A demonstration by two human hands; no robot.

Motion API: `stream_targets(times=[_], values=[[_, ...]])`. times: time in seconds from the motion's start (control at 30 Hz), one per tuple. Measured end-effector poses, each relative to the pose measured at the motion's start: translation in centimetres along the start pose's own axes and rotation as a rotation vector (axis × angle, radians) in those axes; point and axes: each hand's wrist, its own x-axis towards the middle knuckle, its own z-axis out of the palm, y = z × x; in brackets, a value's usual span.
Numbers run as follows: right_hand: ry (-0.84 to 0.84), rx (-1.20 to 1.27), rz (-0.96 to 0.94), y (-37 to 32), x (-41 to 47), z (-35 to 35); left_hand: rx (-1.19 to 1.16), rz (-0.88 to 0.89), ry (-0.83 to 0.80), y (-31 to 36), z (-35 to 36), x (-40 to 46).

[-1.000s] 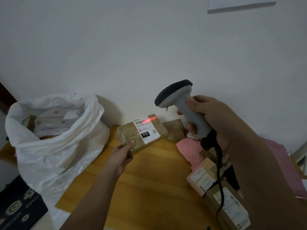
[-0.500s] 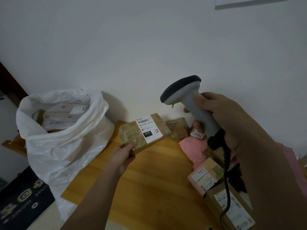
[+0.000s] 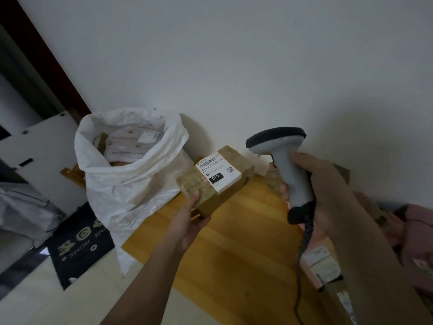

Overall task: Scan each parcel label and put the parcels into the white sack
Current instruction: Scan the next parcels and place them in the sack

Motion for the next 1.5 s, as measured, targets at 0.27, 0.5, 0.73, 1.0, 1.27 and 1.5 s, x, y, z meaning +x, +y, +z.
stream_targets(times=[0.27,0.5,0.73,1.0,1.27,1.5], values=[[0.042,0.096,0.02,2.8,4.5,3.7,-0.128,0.236,0.181,5.4,-2.4,2.1],[0.073,0.07,-0.025,3.0,8.5,10.0,-0.307,0.327,0.405,12.4,-4.0,6.8],[0.116,0.052,-0.022,4.5,11.9,13.5,-0.219,0.364,0.298,18.3,-6.1,11.9],[0.251,0.029,0.03,5.8,11.4,10.3,0.097,0.332,0.218,12.3,-1.8,12.6],[0.426,0.035,-0.015,5.2,5.9,1.7,0.447,0.103,-0.006,3.0,5.5,9.8],[0.566,0.04,-0.015,4.6,-0.7,-10.3,0.746,-0.104,-0.189,-8.6,13.2,5.0]])
